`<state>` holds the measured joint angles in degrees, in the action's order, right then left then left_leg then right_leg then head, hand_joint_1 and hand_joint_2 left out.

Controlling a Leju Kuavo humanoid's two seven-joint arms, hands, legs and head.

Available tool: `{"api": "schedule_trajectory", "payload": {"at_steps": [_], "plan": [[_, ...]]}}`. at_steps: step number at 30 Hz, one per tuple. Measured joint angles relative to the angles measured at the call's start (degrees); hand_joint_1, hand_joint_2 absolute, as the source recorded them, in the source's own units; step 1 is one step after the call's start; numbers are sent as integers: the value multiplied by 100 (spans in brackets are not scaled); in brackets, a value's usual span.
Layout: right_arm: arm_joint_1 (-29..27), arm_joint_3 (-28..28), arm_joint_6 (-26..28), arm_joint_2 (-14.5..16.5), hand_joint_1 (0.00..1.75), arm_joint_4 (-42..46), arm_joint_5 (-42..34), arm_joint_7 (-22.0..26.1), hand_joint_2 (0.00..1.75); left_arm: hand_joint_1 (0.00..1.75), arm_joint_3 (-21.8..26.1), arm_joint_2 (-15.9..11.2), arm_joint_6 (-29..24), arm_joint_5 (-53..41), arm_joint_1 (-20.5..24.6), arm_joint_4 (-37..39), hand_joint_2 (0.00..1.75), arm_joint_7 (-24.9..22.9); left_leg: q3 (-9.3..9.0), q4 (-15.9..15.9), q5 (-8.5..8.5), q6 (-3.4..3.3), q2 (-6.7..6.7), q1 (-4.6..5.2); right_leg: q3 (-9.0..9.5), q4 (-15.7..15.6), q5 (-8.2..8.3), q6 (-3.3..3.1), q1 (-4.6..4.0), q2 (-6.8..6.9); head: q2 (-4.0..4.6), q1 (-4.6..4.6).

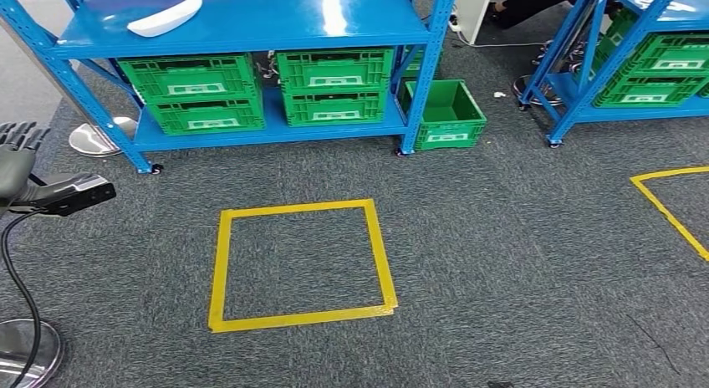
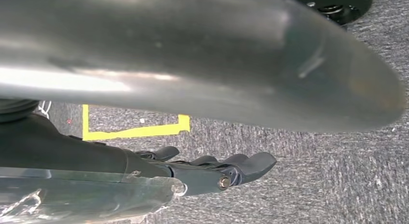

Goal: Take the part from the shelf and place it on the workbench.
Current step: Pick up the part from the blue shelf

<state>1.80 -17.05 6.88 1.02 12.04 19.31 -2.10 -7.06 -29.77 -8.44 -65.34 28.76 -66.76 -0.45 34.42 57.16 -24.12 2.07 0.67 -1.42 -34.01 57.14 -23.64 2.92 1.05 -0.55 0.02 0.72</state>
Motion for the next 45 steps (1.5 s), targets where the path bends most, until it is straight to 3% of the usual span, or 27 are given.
{"api": "schedule_trajectory", "payload": {"at_steps": [2,6,10,12,15,16,17,20,22,26,28,30,31,32,33,35,36,38,41,43,45], "plan": [[0,0,1,1,0,-1,37,1,0,0,-39,7,-21,24,21,12,0,-26,-1,1,-1,-4,-1,7,2,-9,-3,77,11,0,0,-1],[0,0,3,1,0,-2,98,-3,0,0,-104,52,-50,26,31,14,0,-62,-1,5,-4,-15,-1,13,-7,-10,-1,98,14,-1,0,-3],[-1,-5,14,10,0,-2,111,-15,0,0,-170,59,-31,-15,92,18,0,-115,-55,-100,30,-124,-11,20,-8,-28,0,166,31,4,0,-5],[-5,-20,21,9,0,-2,112,-16,0,0,-184,60,-28,-17,156,21,0,-117,-135,-215,86,-163,-27,-5,-164,308,-196,163,22,11,0,13],[-16,-39,20,12,0,-6,113,-20,0,0,-214,91,-16,-18,193,36,0,-117,-159,-236,84,-169,-32,-5,-735,1428,-670,153,23,12,0,32],[-24,-42,20,13,0,-8,113,-21,0,0,-229,104,-14,-18,190,43,0,-117,-161,-230,74,-155,-28,-6,-839,1595,-686,156,25,13,0,31],[-30,-44,20,13,0,-10,113,-22,0,0,-243,113,-13,-18,188,49,0,-117,-165,-217,60,-131,-22,-14,-832,1540,-593,160,29,13,0,32],[-32,-54,20,10,0,-13,114,-22,0,0,-269,117,-14,-17,197,58,0,-117,-175,-128,-24,0,-7,-48,-342,535,-96,176,57,1,0,37],[-25,-60,20,16,0,-17,114,-22,0,0,-284,111,-15,-17,210,61,0,-117,-167,-85,-62,88,1,-37,-172,216,-29,101,56,-34,0,34],[-34,-84,20,18,0,-24,124,-40,0,0,-297,103,-8,-32,230,64,0,-122,-160,-52,-139,198,-11,-51,-164,230,-95,-127,41,-52,0,18],[-36,-91,17,16,0,-24,138,-64,0,0,-298,96,7,-51,249,67,0,-136,111,481,-397,211,-31,-45,-123,215,-126,-198,40,-47,0,4],[-37,-94,7,18,0,-24,148,-82,0,0,-306,96,31,-65,256,80,0,-150,583,1291,-684,205,-32,-29,-79,215,-172,-229,26,-38,0,-5],[-44,-95,2,19,0,-25,154,-86,0,0,-312,96,39,-69,253,91,0,-157,757,1541,-698,197,-32,-25,-48,215,-200,-231,21,-34,0,-6],[-51,-96,-3,20,0,-25,163,-91,0,0,-317,96,44,-75,252,101,0,-168,832,1586,-594,185,-33,-23,-7,216,-233,-226,18,-32,0,-7],[-56,-98,-4,20,0,-26,175,-95,0,0,-320,92,45,-80,255,109,0,-184,797,1412,-386,171,-34,-22,45,216,-270,-215,19,-31,0,-6],[-63,-104,-5,20,0,-27,200,-99,0,0,-321,74,54,-96,273,119,0,-229,508,683,94,144,-60,-12,159,218,-364,-166,11,-34,0,-14],[-62,-111,-6,20,0,-27,209,-97,0,0,-322,64,64,-103,287,122,0,-255,359,345,207,126,-74,-2,201,219,-415,-130,0,-37,0,-24],[-66,-128,-7,20,0,-28,219,-91,0,0,-323,54,83,-116,299,130,0,-307,212,23,184,78,-82,18,264,191,-476,-53,-25,-36,0,-33],[-70,-140,-13,20,0,-28,242,-79,0,0,-308,33,5,-182,275,132,0,-404,110,-14,118,-35,-54,5,325,212,-502,39,-17,-7,0,-15],[-55,-144,-64,27,0,-28,261,-54,0,0,-296,18,-89,-242,254,132,0,-458,29,-21,71,-103,-47,9,49,680,-594,69,-16,7,0,11],[-49,-145,-171,34,0,-30,303,-21,87,0,-295,15,-122,-272,216,134,0,-475,-35,-21,-3,-151,-42,37,-462,1412,-835,72,-28,11,0,34]]}}
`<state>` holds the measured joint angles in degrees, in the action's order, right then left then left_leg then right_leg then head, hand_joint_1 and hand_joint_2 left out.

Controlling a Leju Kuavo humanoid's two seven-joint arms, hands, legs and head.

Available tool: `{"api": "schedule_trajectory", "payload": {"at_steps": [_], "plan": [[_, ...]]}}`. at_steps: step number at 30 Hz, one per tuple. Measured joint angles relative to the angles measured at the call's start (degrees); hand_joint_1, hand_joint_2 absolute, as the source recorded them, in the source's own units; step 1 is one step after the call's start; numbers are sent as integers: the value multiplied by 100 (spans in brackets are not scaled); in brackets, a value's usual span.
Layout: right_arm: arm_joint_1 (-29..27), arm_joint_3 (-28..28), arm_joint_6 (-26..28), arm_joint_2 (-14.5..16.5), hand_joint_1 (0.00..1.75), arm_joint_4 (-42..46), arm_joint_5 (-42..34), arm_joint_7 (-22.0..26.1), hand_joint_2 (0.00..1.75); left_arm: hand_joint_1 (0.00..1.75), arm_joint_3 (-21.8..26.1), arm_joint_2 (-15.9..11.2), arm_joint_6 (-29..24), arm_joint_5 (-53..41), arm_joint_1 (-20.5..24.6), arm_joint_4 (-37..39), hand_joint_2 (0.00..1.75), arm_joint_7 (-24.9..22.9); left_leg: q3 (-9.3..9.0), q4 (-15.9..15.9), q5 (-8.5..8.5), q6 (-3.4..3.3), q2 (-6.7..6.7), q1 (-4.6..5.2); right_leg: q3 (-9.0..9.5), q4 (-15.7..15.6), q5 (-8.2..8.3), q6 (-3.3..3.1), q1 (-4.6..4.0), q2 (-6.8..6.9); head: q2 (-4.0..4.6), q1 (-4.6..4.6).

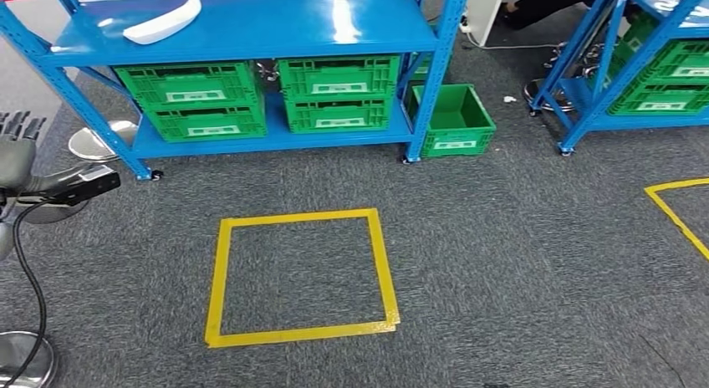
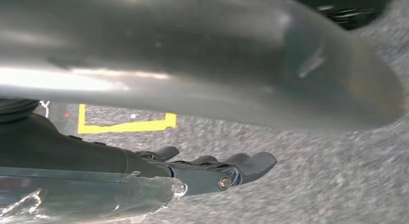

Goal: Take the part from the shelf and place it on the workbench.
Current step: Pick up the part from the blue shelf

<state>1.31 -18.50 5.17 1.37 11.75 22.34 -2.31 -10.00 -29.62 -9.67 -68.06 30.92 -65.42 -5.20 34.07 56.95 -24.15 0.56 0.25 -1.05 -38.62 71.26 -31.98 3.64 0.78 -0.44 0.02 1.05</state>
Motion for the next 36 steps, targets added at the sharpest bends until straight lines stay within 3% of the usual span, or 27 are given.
{"api": "schedule_trajectory", "payload": {"at_steps": [2,3,5,7,8,10,12,13,16,17,18,19,20,21,23,25,26,28,30,31,32,33,34,36], "plan": [[-21,1,-96,1,0,-2,56,19,175,0,-1,2,4,-26,-46,7,0,-2,-100,0,-93,-20,36,37,-344,274,-116,-29,-25,-1,0,1],[-37,1,-127,1,0,-3,78,23,175,0,-1,2,10,-36,-54,12,0,-2,-161,0,-142,-22,72,52,-378,122,5,-62,-44,-8,0,0],[-67,1,-162,1,0,-6,105,31,175,0,-3,9,21,-38,-35,22,0,-2,-276,-3,-233,-13,148,70,-231,-604,601,-156,-80,-131,0,1],[-85,1,-177,1,0,-15,117,35,175,0,-8,28,36,-39,-7,38,0,-2,-336,-15,-299,18,236,74,-64,-1158,1017,-229,-105,-280,0,0],[-88,1,-180,1,0,-19,119,35,175,0,-10,39,43,-40,-2,46,0,-2,-348,-11,-312,45,279,69,-19,-1259,1092,-257,-119,-310,0,-1],[-75,1,-182,3,0,-21,123,35,175,0,-8,30,56,-48,4,54,0,-1,-368,-12,-323,108,329,60,65,-1287,1074,-308,-132,-206,0,0],[-53,-1,-188,4,0,-21,127,35,175,0,-4,3,61,-61,30,55,0,0,-318,133,-410,163,246,65,155,-1347,1065,-358,-117,-110,0,-24],[-38,-1,-192,5,0,-21,128,36,175,0,-4,-6,64,-66,54,57,0,0,-193,360,-530,190,184,65,195,-1372,1057,-377,-104,-66,0,-39],[-16,-2,-198,7,0,-21,129,38,175,0,-9,-1,77,-75,65,69,0,0,429,1351,-928,276,87,37,245,-1387,1000,-409,-100,87,0,-61],[-19,-2,-199,10,0,-21,129,37,175,0,-10,-1,80,-75,48,76,0,0,553,1479,-905,299,79,22,266,-1385,976,-404,-95,140,0,-62],[-24,-2,-200,13,0,-21,130,37,175,0,-9,-2,83,-76,37,83,0,0,576,1406,-759,324,62,7,294,-1379,951,-390,-84,195,0,-61],[-27,-2,-200,18,0,-21,130,37,175,0,-8,-6,84,-78,34,87,0,0,497,1140,-512,347,16,-5,328,-1369,920,-364,-66,249,0,-61],[-30,-2,-200,20,0,-21,131,36,175,0,-7,-8,84,-81,35,91,0,0,360,764,-219,381,-111,-17,359,-1353,884,-326,-59,302,0,-64],[-30,-1,-200,18,0,-21,131,37,175,0,-8,-7,85,-84,49,95,0,0,236,399,-48,406,-261,-6,383,-1322,849,-283,-55,353,0,-88],[-24,-1,-199,11,0,-20,131,39,175,0,-14,1,88,-90,67,103,0,0,116,14,91,322,-457,21,397,-1282,782,-207,-92,457,0,-133],[-22,-2,-198,9,0,-19,132,40,175,0,-17,2,90,-90,50,106,0,0,129,15,86,161,-350,35,421,-1273,732,-162,-114,577,0,-143],[-23,-2,-199,10,0,-19,132,41,175,0,-15,-3,90,-90,38,106,0,0,130,20,105,116,-272,29,432,-1245,688,-132,-104,562,0,-133],[-21,-2,-198,10,0,-19,132,42,175,0,-13,-4,89,-90,51,105,0,0,122,23,117,42,-137,16,313,-920,466,-79,-74,356,0,-111],[-20,-2,-198,11,0,-19,131,42,175,0,-18,7,89,-90,62,106,0,0,122,23,114,-2,-3,25,-37,-177,103,-62,-67,128,0,-85],[-21,-2,-198,11,0,-19,130,42,175,0,-24,13,90,-90,61,107,0,0,122,23,112,-13,73,36,-222,178,-21,-69,-71,88,0,-78],[-23,-2,-198,12,0,-19,131,41,175,0,-28,16,91,-90,58,107,0,0,120,23,109,-19,156,49,-342,376,-44,-88,-76,69,0,-77],[-27,-2,-198,12,0,-19,131,39,175,0,-32,17,97,-90,58,107,0,5,116,23,109,-21,242,61,-361,350,49,-117,-83,53,0,-78],[-31,-2,-195,12,0,-19,131,37,175,0,-34,16,117,-84,62,107,0,25,109,23,108,-21,329,69,-274,105,237,-154,-89,20,0,-78],[-34,-2,-183,13,0,-19,132,32,175,0,-40,15,178,-51,78,107,0,95,101,24,107,-15,485,77,76,-683,644,-240,-88,-204,0,-82]]}}
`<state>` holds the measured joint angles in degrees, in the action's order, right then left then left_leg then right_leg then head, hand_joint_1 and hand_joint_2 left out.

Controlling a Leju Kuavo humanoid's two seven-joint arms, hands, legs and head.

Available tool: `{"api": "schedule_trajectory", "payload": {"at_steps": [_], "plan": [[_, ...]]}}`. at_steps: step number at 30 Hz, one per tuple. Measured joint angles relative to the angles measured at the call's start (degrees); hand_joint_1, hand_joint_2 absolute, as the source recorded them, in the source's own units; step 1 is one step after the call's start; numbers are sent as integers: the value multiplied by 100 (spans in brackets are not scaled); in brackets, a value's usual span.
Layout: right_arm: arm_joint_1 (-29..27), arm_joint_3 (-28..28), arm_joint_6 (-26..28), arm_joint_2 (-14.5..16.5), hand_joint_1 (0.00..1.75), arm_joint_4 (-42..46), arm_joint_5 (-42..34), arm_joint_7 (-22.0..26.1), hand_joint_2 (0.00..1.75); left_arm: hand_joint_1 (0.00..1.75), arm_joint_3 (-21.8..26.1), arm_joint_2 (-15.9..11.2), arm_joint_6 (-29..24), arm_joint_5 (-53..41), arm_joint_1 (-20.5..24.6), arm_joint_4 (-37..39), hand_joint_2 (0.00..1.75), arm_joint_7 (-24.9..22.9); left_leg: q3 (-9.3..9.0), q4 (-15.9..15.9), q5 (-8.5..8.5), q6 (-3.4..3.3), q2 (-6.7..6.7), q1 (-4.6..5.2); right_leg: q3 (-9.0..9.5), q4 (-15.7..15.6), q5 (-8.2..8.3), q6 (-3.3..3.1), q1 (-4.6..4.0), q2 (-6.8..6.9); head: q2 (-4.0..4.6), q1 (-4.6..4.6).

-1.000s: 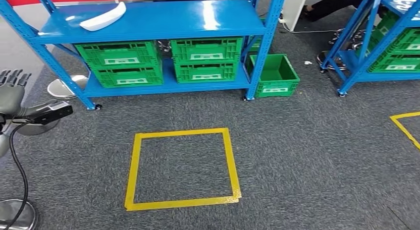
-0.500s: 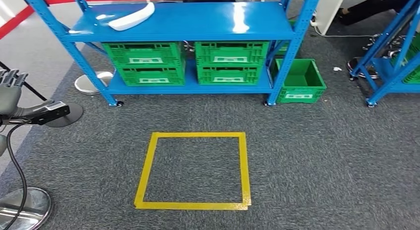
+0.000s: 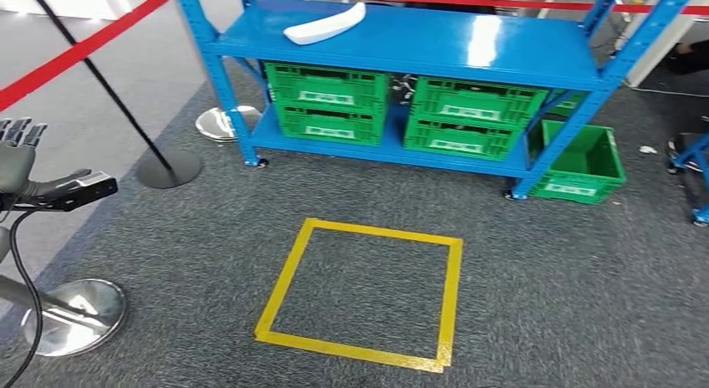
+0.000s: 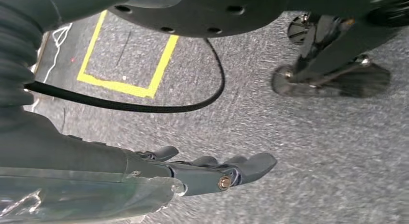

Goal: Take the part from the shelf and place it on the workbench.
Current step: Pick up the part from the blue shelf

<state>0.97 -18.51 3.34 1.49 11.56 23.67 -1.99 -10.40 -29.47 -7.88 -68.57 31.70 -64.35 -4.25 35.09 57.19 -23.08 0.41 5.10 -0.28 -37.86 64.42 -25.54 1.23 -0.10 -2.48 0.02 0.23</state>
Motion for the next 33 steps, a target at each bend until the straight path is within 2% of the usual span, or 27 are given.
{"api": "schedule_trajectory", "payload": {"at_steps": [1,2,3,4,5,7,9,10,11,12,13,15,16,17,19,21,22,23,25,26,27,28,30,31,32,33], "plan": [[4,0,6,2,0,-1,3,-3,175,0,-7,2,39,19,9,1,0,42,6,2,3,12,69,-4,146,-305,113,-15,2,-103,0,2],[12,0,11,4,0,-1,8,-4,175,0,-16,-2,72,39,14,2,0,77,15,-3,9,35,131,-16,235,-480,155,-22,-1,-174,0,0],[24,-1,14,6,0,-2,15,-7,175,0,-30,-13,108,54,14,3,0,109,24,-16,21,70,190,-30,269,-529,138,-20,-7,-171,0,1],[37,-3,16,8,0,-1,28,-8,175,0,-45,-31,143,67,13,4,0,135,28,-33,35,111,252,-44,286,-557,149,-20,-17,-110,0,2],[50,-7,19,10,0,-1,44,-8,175,0,-60,-54,175,79,5,4,0,157,31,-39,33,144,242,-50,307,-588,161,-38,-13,-51,0,1],[57,-28,23,13,0,1,73,-5,87,0,-93,-98,247,106,21,4,0,178,131,160,-118,200,-9,-30,359,-669,192,-88,9,60,0,-36],[51,-61,36,13,0,1,87,-3,0,0,-128,-106,315,139,45,5,0,182,433,774,-462,249,-326,-29,381,-705,200,-118,15,159,0,-74],[47,-77,44,13,0,1,89,-4,0,0,-148,-98,336,153,46,7,0,169,613,1134,-616,278,-386,-43,381,-706,197,-122,16,205,0,-77],[45,-95,50,15,0,1,90,-5,0,0,-168,-93,342,160,37,9,0,131,734,1378,-681,301,-411,-59,380,-705,190,-121,18,251,0,-78],[44,-113,53,21,0,1,90,-6,0,0,-185,-90,329,159,29,10,0,74,767,1451,-649,322,-422,-74,379,-702,183,-115,23,289,0,-78],[44,-130,50,28,0,1,91,-5,0,0,-194,-90,296,150,27,11,0,7,677,1298,-511,341,-432,-86,381,-695,172,-101,34,324,0,-78],[48,-166,42,43,0,1,97,-2,0,0,-196,-88,235,125,41,11,0,-85,264,588,-174,387,-495,-104,383,-650,135,-43,44,370,0,-85],[52,-184,36,46,0,1,102,1,0,0,-196,-83,216,119,57,11,0,-106,77,264,-85,375,-517,-106,375,-613,108,-7,39,385,0,-98],[56,-203,32,48,0,1,105,4,0,0,-196,-74,208,116,67,11,0,-117,-36,66,-64,344,-534,-105,369,-587,87,27,25,393,0,-103],[58,-232,23,49,0,1,111,8,0,0,-198,-58,198,108,72,11,0,-128,-75,-16,-104,227,-516,-90,373,-583,67,76,12,404,0,-106],[55,-244,20,50,0,1,114,10,0,0,-198,-54,194,99,66,10,0,-130,-90,-21,-106,138,-507,-93,364,-550,22,126,23,391,0,-94],[55,-251,18,52,0,1,115,10,0,0,-197,-52,192,97,69,9,0,-130,-104,-25,-107,100,-504,-97,293,-400,-65,153,29,367,0,-84],[54,-258,15,55,0,1,116,11,0,0,-197,-47,191,97,72,9,0,-130,-117,-28,-112,68,-503,-100,150,-116,-207,172,31,334,0,-71],[44,-272,4,62,0,1,116,11,0,0,-199,-26,190,97,70,9,0,-130,-135,-26,-132,28,-493,-86,-277,685,-525,188,29,290,0,-52],[34,-277,-3,63,0,1,116,9,0,0,-201,-13,189,92,67,9,0,-130,-147,-25,-142,16,-481,-77,-465,993,-597,185,28,282,0,-51],[23,-283,-8,63,0,1,116,2,0,0,-202,-1,187,86,65,9,0,-129,-165,-23,-154,11,-464,-70,-563,1101,-555,174,26,278,0,-50],[13,-292,-12,63,0,1,116,-9,0,0,-203,10,182,77,64,9,0,-125,-190,-22,-171,11,-447,-65,-548,977,-399,158,25,274,0,-51],[2,-317,-12,63,0,1,118,-38,0,0,-203,30,166,51,66,9,0,-113,-257,-22,-220,29,-431,-60,-253,223,81,101,12,304,0,-47],[5,-330,-11,64,0,1,119,-51,0,0,-204,38,157,38,66,9,0,-104,-282,-15,-248,49,-429,-45,-88,-158,247,75,0,330,0,-41],[14,-343,-11,66,0,1,121,-62,0,0,-205,42,150,27,67,9,0,-96,-296,-13,-270,72,-432,-32,25,-414,338,54,-12,354,0,-39],[26,-355,-11,67,0,1,124,-74,0,0,-205,43,144,19,67,9,0,-86,-301,-16,-283,98,-437,-23,73,-526,353,37,-25,363,0,-35]]}}
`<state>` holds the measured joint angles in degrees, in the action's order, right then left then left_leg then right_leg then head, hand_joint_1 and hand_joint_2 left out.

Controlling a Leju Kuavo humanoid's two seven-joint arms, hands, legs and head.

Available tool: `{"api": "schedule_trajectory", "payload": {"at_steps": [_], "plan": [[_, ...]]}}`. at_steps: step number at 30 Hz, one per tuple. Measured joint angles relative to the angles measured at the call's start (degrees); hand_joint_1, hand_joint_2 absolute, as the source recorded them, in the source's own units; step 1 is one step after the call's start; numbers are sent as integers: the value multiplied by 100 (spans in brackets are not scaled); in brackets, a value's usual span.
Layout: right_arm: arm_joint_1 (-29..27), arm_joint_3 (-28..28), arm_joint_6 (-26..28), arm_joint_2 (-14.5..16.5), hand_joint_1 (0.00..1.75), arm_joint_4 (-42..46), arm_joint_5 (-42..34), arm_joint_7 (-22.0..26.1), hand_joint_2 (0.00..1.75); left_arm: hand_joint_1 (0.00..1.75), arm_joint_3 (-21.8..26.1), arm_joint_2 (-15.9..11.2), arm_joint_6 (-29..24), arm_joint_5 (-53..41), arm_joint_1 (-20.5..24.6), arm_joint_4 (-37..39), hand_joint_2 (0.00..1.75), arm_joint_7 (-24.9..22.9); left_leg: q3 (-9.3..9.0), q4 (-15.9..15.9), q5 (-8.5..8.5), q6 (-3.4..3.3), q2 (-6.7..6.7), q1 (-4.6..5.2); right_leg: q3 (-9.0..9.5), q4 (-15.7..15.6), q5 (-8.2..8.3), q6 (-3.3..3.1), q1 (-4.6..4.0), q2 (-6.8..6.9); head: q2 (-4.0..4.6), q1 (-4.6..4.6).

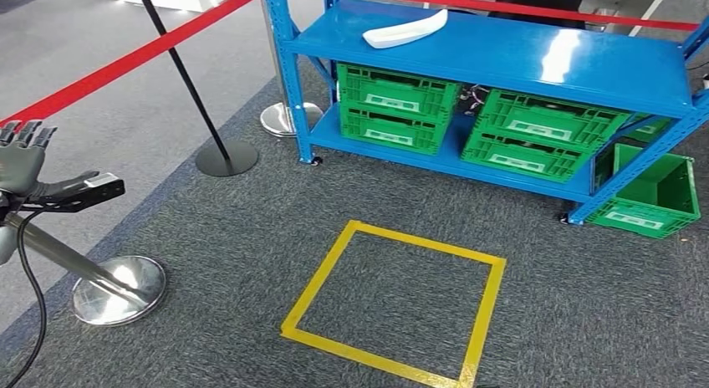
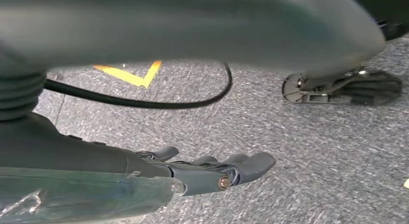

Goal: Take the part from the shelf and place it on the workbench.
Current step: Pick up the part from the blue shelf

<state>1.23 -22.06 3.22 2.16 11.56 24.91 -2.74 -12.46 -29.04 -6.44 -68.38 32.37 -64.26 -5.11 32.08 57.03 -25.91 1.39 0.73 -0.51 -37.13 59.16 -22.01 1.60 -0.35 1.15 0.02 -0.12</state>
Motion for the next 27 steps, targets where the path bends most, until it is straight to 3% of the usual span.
{"api": "schedule_trajectory", "payload": {"at_steps": [4,5,7,8,9,10,11,13,15,17,18,20,22,24,25,27], "plan": [[16,-30,0,8,0,2,17,-17,0,0,1,-4,-16,-4,-3,-8,0,47,16,79,-124,124,-62,-12,41,-65,11,-112,18,-118,0,-14],[16,-36,-1,9,0,2,22,-17,0,0,2,-10,-20,-4,-4,-10,0,51,117,301,-262,147,-66,-15,54,-85,20,-141,31,-151,0,-21],[15,-49,-2,15,0,1,27,-17,0,0,2,-14,-26,-3,-21,-11,0,52,496,1040,-614,175,-65,-18,56,-93,19,-171,35,-230,0,-27],[15,-54,-5,19,0,1,27,-17,0,0,0,-13,-27,-4,-39,-11,0,52,692,1389,-730,186,-65,-21,56,-93,18,-174,36,-275,0,-27],[13,-57,-7,24,0,0,27,-17,0,0,-2,-11,-27,-4,-57,-11,0,52,815,1574,-738,194,-65,-24,56,-91,17,-174,39,-322,0,-27],[11,-60,-9,27,0,0,28,-17,0,0,-2,-9,-27,-4,-69,-11,0,52,839,1556,-634,199,-63,-30,57,-88,17,-170,44,-371,0,-27],[10,-62,-10,31,0,0,29,-16,0,0,-2,-10,-27,-4,-74,-11,0,52,754,1328,-440,206,-52,-40,58,-81,17,-159,54,-422,0,-27],[12,-66,-10,33,0,1,37,-13,0,0,0,-14,-28,-2,-73,-11,0,70,403,570,-55,232,125,-90,34,-32,6,-100,63,-537,0,-34],[17,-69,-11,30,0,1,46,-3,0,0,1,-20,-34,9,-90,-14,0,119,184,118,66,203,302,-126,-19,4,5,-19,60,-656,0,-33],[-5,-70,-12,29,0,1,54,7,0,0,0,-12,-41,31,-115,-16,0,160,173,90,52,107,262,-120,-61,-24,38,54,71,-765,0,-20],[-27,-70,-11,29,0,0,57,9,0,0,-1,-5,-42,42,-118,-19,0,168,170,86,62,64,204,-120,-75,-24,42,84,74,-764,0,-16],[-47,-73,-11,28,0,0,63,10,0,0,1,5,-44,59,-116,-32,0,170,159,74,81,-12,83,-129,-208,238,-122,135,58,-555,0,24],[-35,-74,-12,31,0,0,66,11,0,0,4,1,-43,73,-123,-43,0,171,155,72,77,-56,-36,-111,-522,936,-492,171,46,-267,0,66],[-28,-75,-8,35,0,0,79,10,0,0,7,-4,-30,99,-140,-44,0,175,151,74,68,-73,-130,-91,-785,1523,-707,184,49,-173,0,68],[-33,-79,1,37,0,0,92,9,0,0,8,-4,-21,112,-148,-44,0,177,147,75,63,-72,-161,-85,-779,1543,-670,178,49,-161,0,68],[-44,-98,29,37,0,1,126,7,0,0,13,-8,3,139,-155,-50,0,179,126,78,50,-56,-205,-79,-437,963,-363,144,47,-153,0,68]]}}
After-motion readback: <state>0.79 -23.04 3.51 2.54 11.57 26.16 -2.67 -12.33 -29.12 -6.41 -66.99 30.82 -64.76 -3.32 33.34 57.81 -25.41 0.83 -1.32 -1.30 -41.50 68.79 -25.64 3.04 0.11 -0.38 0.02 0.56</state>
